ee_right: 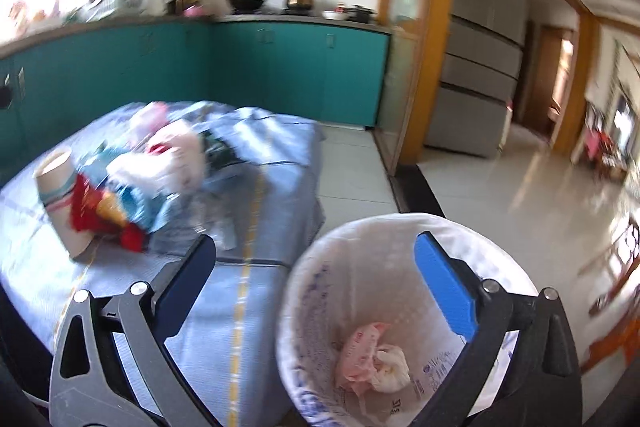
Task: Collect trash
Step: 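Drop the white bag and pink wrapper into the wastebasket, opening both tools, then move both tools back over the trash on the table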
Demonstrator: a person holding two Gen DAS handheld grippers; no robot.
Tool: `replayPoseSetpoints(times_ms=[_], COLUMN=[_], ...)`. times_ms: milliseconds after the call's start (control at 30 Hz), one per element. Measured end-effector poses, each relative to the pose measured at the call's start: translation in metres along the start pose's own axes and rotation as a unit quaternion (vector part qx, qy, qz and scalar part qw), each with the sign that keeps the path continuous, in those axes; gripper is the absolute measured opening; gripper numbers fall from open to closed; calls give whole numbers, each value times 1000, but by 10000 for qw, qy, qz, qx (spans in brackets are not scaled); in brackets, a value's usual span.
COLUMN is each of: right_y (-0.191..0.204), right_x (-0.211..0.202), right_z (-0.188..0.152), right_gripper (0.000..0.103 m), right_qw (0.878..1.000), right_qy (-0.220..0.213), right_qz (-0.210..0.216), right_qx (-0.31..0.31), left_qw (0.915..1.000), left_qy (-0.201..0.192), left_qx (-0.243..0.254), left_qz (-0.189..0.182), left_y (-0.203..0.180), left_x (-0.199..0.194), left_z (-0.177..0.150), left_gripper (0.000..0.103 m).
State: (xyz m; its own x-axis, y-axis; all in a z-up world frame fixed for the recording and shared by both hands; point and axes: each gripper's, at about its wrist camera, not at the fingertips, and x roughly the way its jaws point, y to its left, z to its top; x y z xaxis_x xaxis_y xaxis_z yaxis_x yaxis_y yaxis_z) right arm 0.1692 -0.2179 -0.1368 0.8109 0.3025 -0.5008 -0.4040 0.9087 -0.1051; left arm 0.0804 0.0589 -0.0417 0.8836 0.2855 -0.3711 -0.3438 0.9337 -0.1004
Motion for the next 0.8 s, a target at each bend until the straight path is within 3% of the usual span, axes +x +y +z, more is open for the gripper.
replayPoseSetpoints(times_ms=[167, 433, 800], right_y=[25, 48, 52], right_x=[2, 4, -4], right_z=[8, 27, 32], right_gripper=[98, 100, 100], right_qw=[9991, 9956, 9917], right_qy=[-89, -388, -642], right_qz=[360, 853, 1102], right_qx=[-187, -11, 171], left_qw=[9998, 9994, 9991], left_qy=[65, 142, 175], left_qx=[12, 157, 220], left_qz=[166, 266, 330], left_y=[26, 29, 32], left_x=[-5, -7, -5], left_z=[-7, -12, -15], left_gripper=[99, 100, 100])
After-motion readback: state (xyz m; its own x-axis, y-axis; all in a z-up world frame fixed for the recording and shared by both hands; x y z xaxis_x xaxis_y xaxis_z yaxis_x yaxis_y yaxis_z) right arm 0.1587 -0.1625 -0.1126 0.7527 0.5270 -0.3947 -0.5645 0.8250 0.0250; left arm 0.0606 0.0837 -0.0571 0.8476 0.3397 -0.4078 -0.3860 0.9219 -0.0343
